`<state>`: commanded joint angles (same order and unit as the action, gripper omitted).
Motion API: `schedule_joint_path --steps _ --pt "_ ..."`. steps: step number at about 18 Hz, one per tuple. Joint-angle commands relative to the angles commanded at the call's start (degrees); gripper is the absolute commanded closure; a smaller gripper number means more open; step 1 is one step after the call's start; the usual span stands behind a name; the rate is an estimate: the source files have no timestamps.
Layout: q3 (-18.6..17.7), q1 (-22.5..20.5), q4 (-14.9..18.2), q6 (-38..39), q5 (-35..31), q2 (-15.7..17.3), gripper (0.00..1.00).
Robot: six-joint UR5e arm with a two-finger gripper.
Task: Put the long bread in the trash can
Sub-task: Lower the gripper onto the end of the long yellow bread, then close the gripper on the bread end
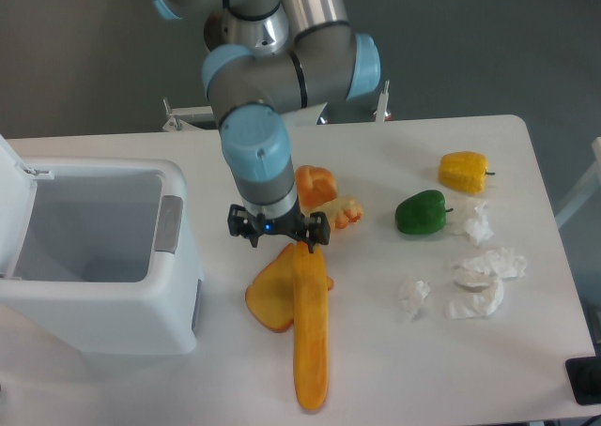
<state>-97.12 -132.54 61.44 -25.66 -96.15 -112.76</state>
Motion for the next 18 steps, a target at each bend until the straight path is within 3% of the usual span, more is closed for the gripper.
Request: schedule_joint_path --steps 7,18 --pt "4.13 -1.75 -0.8 0.09 0.0 -4.49 0.0" --pt "3.26 -2.9 -0.53 -1.23 0.35 -6.07 0.01"
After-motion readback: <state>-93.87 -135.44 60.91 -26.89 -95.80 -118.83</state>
